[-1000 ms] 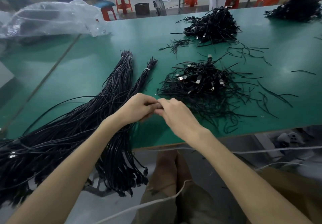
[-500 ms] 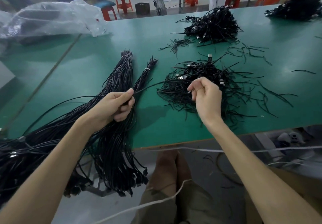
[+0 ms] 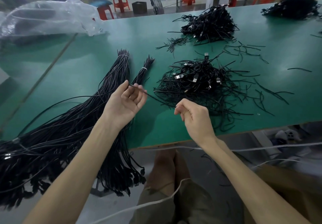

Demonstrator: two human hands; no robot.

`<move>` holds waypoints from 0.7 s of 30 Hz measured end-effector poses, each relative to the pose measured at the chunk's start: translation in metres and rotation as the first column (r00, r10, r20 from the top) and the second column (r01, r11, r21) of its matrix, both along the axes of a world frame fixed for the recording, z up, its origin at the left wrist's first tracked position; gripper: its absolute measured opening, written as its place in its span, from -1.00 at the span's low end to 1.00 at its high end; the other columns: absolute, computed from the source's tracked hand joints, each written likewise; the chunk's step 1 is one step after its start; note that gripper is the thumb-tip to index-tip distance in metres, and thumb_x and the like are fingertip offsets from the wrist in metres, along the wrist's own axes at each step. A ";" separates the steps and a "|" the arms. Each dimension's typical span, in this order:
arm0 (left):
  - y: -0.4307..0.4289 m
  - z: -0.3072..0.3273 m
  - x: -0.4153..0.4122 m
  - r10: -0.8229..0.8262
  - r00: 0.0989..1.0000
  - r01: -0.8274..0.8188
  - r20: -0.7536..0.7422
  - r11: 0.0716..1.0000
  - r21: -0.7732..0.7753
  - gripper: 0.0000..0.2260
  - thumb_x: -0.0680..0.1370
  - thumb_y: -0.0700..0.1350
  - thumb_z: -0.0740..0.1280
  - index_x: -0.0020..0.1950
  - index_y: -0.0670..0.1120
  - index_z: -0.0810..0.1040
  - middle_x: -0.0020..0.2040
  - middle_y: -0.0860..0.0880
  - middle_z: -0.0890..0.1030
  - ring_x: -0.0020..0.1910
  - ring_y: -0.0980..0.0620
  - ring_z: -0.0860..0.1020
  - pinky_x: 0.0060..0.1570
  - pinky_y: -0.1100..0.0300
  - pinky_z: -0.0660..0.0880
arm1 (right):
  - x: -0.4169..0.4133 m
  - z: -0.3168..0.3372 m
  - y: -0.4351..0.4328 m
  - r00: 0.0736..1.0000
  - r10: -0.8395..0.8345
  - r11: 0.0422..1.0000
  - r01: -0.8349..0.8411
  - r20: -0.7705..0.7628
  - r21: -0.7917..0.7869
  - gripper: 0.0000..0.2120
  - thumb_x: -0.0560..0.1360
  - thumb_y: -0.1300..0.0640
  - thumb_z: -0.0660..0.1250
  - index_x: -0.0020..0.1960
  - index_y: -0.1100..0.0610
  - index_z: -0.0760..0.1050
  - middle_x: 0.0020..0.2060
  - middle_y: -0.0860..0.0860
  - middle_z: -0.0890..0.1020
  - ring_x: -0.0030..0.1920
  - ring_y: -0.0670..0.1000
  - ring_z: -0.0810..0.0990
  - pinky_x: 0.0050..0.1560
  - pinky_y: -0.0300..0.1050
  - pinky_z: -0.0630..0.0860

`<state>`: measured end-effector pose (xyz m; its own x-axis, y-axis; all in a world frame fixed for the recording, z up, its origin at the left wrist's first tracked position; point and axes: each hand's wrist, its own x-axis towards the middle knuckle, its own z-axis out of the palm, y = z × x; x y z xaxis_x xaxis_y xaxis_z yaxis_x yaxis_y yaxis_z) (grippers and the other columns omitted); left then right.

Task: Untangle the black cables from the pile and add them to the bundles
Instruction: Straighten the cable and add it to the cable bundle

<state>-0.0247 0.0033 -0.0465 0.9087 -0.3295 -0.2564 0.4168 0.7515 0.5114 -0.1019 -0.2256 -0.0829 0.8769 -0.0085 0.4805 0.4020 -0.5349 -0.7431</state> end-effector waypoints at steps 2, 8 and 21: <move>-0.002 0.001 -0.002 -0.002 1.000 0.001 -0.010 0.999 -0.037 -0.70 0.67 -0.05 0.30 -0.21 -0.16 0.54 -0.23 -0.01 0.56 -0.24 0.06 0.60 -0.20 0.18 0.63 | -0.002 -0.005 0.001 0.999 0.029 0.999 -0.030 -0.022 -0.033 -0.80 0.62 0.39 0.29 -0.14 0.21 0.57 -0.27 -0.42 0.55 -0.29 -0.25 0.53 -0.22 -0.41 0.32; 0.005 0.011 -0.007 -0.077 0.994 0.081 0.072 0.994 -0.068 -0.66 0.73 -0.03 0.16 -0.15 -0.06 0.59 -0.32 0.14 0.48 -0.31 0.19 0.39 -0.24 0.32 0.50 | -0.005 -0.011 0.003 0.990 0.055 0.998 -0.057 -0.127 -0.009 -0.77 0.67 0.26 0.27 -0.14 0.16 0.57 -0.33 -0.39 0.54 -0.37 -0.13 0.45 -0.24 -0.16 0.35; 0.015 0.018 -0.017 -0.316 0.853 0.299 0.416 0.948 0.107 -0.56 0.71 0.11 0.11 0.19 -0.12 0.69 -0.27 0.14 0.64 -0.39 0.17 0.52 -0.13 0.25 0.54 | 0.004 -0.003 -0.003 0.955 0.133 0.990 -0.116 -0.264 0.081 -0.67 0.70 0.11 0.23 -0.23 0.02 0.55 -0.45 0.11 0.50 -0.48 0.08 0.33 -0.40 -0.07 0.32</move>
